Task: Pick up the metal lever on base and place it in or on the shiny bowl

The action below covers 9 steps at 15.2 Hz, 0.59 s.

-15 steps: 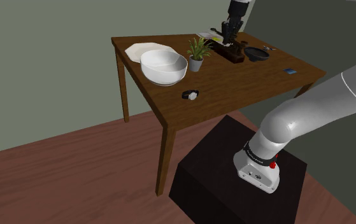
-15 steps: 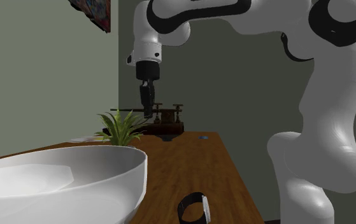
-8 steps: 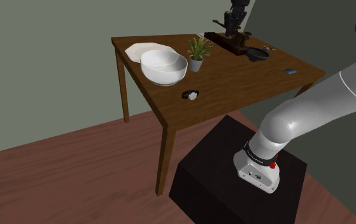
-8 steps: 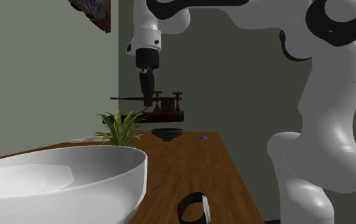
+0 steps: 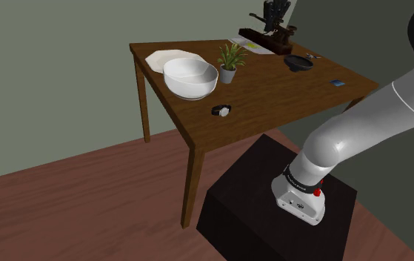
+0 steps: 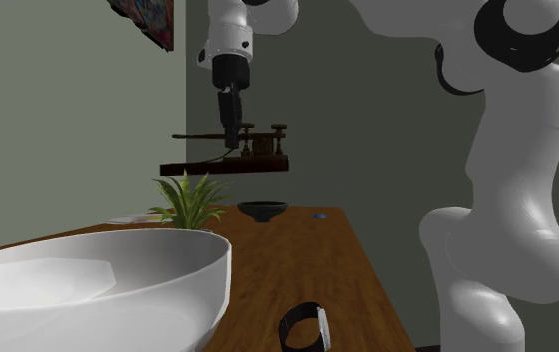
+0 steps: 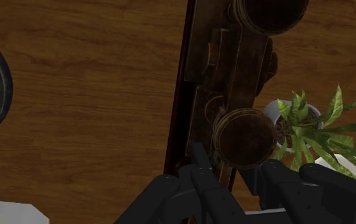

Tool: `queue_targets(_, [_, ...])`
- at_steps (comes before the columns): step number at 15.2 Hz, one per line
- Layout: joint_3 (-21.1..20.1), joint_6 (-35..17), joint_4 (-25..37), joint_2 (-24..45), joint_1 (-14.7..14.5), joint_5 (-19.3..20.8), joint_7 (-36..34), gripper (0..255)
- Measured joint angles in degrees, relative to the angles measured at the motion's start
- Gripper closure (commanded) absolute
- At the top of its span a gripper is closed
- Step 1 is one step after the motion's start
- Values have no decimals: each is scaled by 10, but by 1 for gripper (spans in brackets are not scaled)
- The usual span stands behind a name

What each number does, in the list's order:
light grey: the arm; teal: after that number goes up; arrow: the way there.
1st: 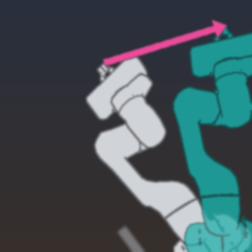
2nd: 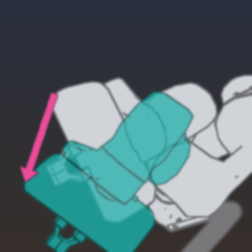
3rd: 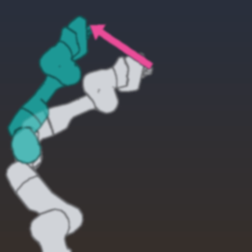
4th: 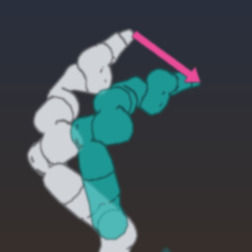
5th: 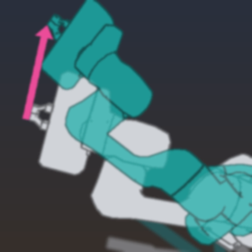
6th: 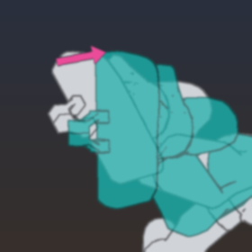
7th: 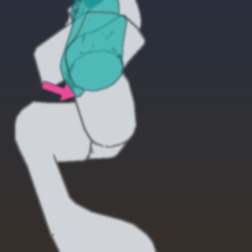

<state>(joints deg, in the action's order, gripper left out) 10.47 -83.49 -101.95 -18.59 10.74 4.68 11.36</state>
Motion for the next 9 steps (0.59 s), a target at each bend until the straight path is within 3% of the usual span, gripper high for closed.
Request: queue_targets(9, [-84,12,3,-3,-41,-27,-123,255])
